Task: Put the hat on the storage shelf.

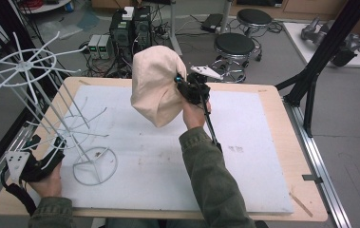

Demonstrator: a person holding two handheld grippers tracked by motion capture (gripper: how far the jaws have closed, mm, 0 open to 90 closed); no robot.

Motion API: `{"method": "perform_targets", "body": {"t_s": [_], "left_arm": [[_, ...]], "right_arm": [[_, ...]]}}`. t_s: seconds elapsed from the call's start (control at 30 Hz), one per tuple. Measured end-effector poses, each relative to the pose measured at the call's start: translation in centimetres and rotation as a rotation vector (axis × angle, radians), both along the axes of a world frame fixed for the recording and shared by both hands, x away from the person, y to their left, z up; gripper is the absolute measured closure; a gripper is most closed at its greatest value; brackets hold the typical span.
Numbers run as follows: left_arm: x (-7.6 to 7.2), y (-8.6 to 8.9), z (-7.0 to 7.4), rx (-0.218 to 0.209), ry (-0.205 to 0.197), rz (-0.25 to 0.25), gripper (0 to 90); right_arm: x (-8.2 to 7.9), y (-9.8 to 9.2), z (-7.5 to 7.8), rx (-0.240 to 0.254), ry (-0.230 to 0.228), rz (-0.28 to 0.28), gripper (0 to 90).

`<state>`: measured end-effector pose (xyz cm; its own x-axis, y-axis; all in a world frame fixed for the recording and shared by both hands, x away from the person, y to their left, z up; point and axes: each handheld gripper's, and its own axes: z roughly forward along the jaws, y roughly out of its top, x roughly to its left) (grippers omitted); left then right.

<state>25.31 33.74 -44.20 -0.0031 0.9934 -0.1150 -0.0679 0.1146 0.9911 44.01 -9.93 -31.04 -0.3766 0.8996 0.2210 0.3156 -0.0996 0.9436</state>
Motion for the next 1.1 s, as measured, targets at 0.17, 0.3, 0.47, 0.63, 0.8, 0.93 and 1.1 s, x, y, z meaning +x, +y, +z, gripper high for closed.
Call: {"method": "perform_targets", "body": {"t_s": [0.17,0.3,0.47,0.63,0.8,0.93,1.1], "left_arm": [[0.1,-0.2,0.0,-0.005,-0.004,-0.001,23.9],[0.1,-0.2,0.0,-0.001,-0.001,-0.004,23.8],[0.1,-0.2,0.0,0.000,0.001,-0.005,23.9],[0.0,-0.3,0.0,-0.004,0.003,-0.008,23.6],[0.0,-0.2,0.0,-0.009,0.000,-0.006,23.5],[0.0,-0.2,0.0,-0.006,0.002,-0.009,23.5],[0.0,-0.2,0.0,-0.005,0.002,-0.008,23.5]], "right_arm": [[-0.9,-0.4,1.2,-0.003,-0.079,0.018,77.4],[-1.6,-0.7,2.1,0.022,-0.146,0.051,77.3],[-2.3,-1.2,3.1,0.056,-0.202,0.096,77.1],[-3.0,-1.6,4.2,0.078,-0.239,0.168,77.0],[-4.2,-1.5,5.5,0.082,-0.292,0.203,76.7],[-4.9,-1.4,6.4,0.094,-0.322,0.221,76.6],[-5.5,-1.3,7.4,0.116,-0.355,0.241,76.6]]}}
